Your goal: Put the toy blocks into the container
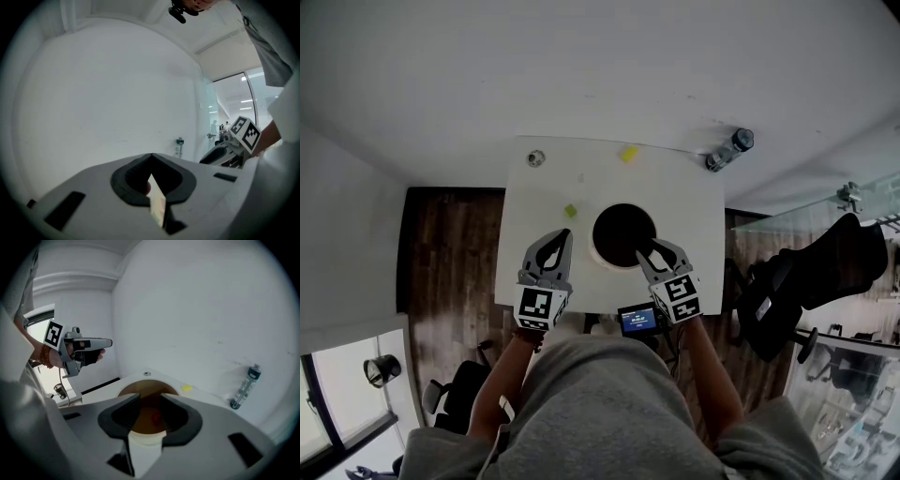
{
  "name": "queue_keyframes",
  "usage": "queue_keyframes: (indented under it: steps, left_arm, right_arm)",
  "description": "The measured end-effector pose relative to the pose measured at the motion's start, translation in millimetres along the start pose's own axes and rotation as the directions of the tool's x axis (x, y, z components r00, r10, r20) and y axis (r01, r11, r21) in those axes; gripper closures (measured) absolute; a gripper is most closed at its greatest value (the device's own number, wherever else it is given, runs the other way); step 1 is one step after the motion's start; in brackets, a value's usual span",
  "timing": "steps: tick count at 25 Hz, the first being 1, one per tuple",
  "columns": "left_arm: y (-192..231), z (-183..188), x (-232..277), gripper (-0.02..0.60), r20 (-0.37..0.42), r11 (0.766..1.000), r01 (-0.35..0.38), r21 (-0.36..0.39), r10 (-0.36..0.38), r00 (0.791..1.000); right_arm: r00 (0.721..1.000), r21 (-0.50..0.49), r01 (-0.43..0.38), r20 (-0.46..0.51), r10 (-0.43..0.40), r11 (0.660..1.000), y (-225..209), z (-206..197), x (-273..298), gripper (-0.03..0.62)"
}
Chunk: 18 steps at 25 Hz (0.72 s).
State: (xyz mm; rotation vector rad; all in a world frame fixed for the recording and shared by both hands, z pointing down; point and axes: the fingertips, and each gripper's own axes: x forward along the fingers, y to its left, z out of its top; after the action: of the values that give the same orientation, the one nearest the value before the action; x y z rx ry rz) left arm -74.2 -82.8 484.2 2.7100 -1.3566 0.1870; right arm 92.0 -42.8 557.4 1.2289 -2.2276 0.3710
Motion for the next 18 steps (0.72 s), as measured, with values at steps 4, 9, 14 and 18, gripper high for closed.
queue_keyframes:
  steps: [4, 9, 14, 18]
  left_arm:
    - [6.5, -15.9, 6.9, 0.577, -0.034, 1.0, 0.006, 0.01, -0.006, 0.999]
    - [18.3, -43.8, 21.2, 0.575, -0.091, 0.996, 0.013, 0.087, -0.005, 0.996]
    - [35.5, -91.0, 37.6, 0.485, -0.215, 0.991, 0.058, 0.119, -0.031, 0.976]
    - [46.6, -128.5, 52.7, 0.448, -0.305, 0.983, 0.121, 0.142, -0.073, 0.95]
  right_arm:
    - [0.999, 0.033, 0.033, 0.006, -0.034, 0.999, -4.2, -2.8, -11.3, 0.468]
    - [0.996, 0.075, 0.084, 0.017, -0.086, 0.994, -12.3, -4.7, -28.5, 0.473]
    - [0.99, 0.12, 0.141, -0.001, -0.142, 0.983, -14.7, -16.4, -41.9, 0.473]
    - [0.982, 0.156, 0.187, -0.019, -0.186, 0.97, -13.6, -23.7, -48.5, 0.474]
